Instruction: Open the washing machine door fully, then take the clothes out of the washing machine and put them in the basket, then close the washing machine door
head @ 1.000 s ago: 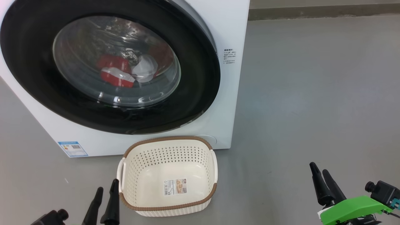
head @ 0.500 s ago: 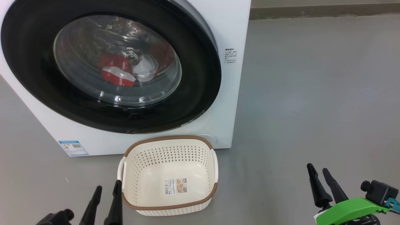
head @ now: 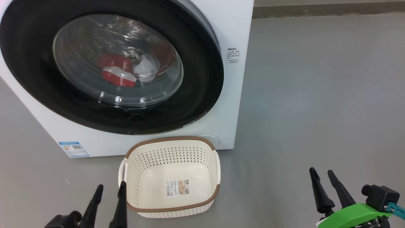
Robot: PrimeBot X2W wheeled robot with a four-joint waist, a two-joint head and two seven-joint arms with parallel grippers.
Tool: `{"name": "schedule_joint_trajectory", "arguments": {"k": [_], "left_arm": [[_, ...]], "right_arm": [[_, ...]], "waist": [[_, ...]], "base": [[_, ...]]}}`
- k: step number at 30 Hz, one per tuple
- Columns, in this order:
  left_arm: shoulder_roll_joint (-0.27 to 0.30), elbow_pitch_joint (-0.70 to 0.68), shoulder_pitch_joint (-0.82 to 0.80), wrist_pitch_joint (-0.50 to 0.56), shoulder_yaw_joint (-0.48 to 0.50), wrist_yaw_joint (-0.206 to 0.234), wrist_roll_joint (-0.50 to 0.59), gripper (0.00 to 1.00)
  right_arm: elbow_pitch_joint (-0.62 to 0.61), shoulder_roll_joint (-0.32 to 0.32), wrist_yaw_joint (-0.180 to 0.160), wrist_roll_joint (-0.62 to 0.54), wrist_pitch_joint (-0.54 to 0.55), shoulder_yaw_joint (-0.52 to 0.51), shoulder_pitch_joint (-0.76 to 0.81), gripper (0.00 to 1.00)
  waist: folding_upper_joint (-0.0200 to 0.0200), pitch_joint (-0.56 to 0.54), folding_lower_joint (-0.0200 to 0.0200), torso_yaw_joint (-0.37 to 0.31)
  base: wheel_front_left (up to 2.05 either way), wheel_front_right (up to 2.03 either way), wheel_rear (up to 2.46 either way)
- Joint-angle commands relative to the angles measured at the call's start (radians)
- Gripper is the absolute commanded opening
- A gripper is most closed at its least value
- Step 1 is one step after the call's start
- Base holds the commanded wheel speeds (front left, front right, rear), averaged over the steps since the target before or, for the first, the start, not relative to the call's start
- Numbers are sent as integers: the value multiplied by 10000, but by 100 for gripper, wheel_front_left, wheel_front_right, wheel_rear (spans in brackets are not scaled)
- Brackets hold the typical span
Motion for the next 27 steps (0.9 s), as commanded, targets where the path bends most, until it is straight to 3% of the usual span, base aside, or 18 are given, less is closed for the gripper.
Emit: {"name": "schedule_joint_trajectory", "arguments": {"k": [1, 27], "left_arm": [[152, -326, -76, -137, 210, 79, 354, 100], [111, -94, 152, -933, 510, -156, 2969, 100]], "right_arm": [[-269, -193, 61, -276, -146, 117, -71, 100], [-450, -106, 77, -2853, -909, -234, 365, 100]], "waist": [[0, 6, 0, -5], [0, -2, 0, -2]], "base": [[0, 0, 0], [0, 0, 0]]}}
